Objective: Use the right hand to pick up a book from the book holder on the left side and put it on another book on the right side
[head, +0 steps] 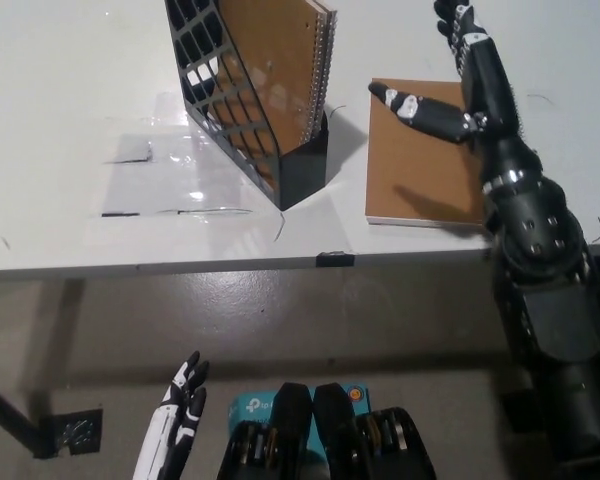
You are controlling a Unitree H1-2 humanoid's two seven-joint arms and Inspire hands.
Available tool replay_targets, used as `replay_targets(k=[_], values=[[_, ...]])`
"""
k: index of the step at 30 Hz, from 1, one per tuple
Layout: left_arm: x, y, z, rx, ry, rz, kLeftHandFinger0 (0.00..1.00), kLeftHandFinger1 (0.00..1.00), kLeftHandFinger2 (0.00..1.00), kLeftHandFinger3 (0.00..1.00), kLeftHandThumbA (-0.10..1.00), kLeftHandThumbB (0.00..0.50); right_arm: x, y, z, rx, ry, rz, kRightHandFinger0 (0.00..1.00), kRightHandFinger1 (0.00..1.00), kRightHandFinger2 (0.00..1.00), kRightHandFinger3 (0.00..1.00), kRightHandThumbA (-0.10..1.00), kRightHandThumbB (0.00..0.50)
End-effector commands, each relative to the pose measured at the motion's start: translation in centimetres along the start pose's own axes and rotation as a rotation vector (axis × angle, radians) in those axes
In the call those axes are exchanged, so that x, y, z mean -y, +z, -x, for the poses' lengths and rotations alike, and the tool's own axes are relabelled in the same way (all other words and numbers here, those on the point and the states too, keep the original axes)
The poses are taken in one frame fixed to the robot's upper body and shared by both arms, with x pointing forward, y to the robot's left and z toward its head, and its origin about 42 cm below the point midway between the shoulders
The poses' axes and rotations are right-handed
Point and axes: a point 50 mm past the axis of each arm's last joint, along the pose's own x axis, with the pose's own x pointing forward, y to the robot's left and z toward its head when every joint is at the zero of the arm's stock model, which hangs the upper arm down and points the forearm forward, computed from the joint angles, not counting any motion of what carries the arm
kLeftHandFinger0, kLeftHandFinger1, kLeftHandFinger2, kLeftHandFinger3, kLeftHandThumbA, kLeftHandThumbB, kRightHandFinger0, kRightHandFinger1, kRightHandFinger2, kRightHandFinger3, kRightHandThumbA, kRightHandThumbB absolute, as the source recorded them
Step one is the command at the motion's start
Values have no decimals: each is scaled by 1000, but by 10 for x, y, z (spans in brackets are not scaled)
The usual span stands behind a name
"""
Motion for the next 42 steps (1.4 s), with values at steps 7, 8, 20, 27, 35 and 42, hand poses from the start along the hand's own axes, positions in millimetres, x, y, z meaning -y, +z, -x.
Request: replay_targets(k=[7,8,20,27,35,42], values=[[-1,8,-1,59,-4,-24,1000,1000,1000,1000,951,207,-23,31,-51,-61,26,-305,1000,1000,1000,1000,875,238],[-1,9,-1,60,-5,-31,1000,1000,1000,1000,952,207,-27,33,-54,-62,34,-309,1000,1000,1000,1000,878,254],[1,11,-2,65,-24,-49,1000,1000,1000,1000,968,194,-64,48,-61,-79,142,-239,983,1000,1000,1000,934,280],[-1,10,-2,70,-33,-59,1000,1000,1000,1000,979,200,-78,45,-59,-95,165,-201,1000,1000,1000,1000,978,273],[-2,9,-1,73,-36,-55,1000,1000,1000,1000,979,225,-73,29,-69,-155,143,-223,1000,1000,1000,1000,979,259],[-1,10,-1,78,-38,-56,1000,1000,1000,1000,974,217,-72,28,-81,-177,135,-211,985,1000,1000,1000,994,295]])
